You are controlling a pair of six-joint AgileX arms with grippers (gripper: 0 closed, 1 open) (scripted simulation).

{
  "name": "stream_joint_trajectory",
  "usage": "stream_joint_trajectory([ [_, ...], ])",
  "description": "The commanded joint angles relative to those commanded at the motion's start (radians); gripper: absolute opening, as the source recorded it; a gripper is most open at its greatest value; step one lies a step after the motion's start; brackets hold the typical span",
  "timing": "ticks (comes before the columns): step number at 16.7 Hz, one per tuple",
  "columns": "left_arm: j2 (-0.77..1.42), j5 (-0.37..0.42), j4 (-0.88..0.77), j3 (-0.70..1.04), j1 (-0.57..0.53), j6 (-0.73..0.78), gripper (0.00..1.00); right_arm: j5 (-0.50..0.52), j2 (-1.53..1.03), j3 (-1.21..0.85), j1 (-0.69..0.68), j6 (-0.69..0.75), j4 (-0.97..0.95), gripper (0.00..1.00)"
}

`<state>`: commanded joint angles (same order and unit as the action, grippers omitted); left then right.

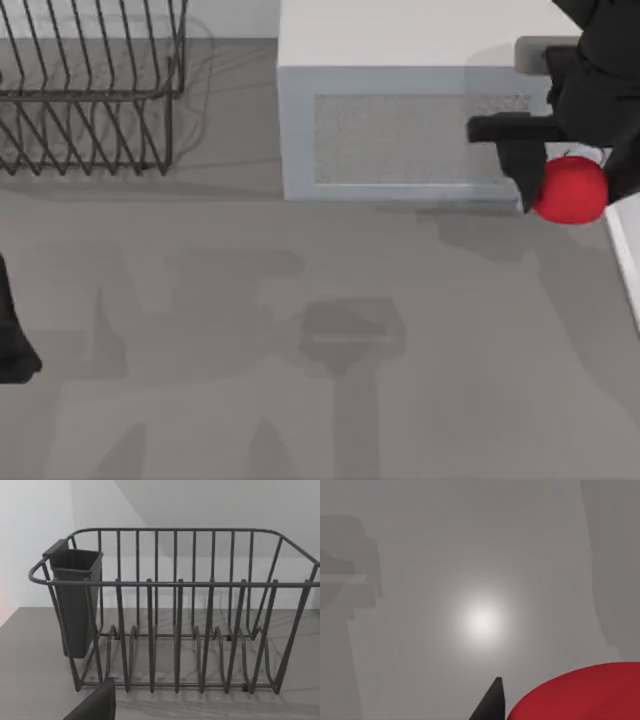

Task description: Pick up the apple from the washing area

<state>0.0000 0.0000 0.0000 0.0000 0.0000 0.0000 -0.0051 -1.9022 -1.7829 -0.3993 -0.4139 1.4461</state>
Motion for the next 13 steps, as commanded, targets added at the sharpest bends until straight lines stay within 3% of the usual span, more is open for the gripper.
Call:
stream_joint_trajectory([
  [3, 0.000, 0.000, 0.000, 0.000, 0.000, 0.000, 1.00, 0.003, 0.091, 0.140, -0.222, -0.220, -0.042, 0.00],
  [6, 0.000, 0.000, 0.000, 0.000, 0.000, 0.000, 1.00, 0.005, 0.160, 0.241, -0.353, -0.351, -0.074, 0.00],
  [13, 0.000, 0.000, 0.000, 0.000, 0.000, 0.000, 1.00, 0.004, 0.179, 0.274, -0.385, -0.387, -0.085, 0.00],
])
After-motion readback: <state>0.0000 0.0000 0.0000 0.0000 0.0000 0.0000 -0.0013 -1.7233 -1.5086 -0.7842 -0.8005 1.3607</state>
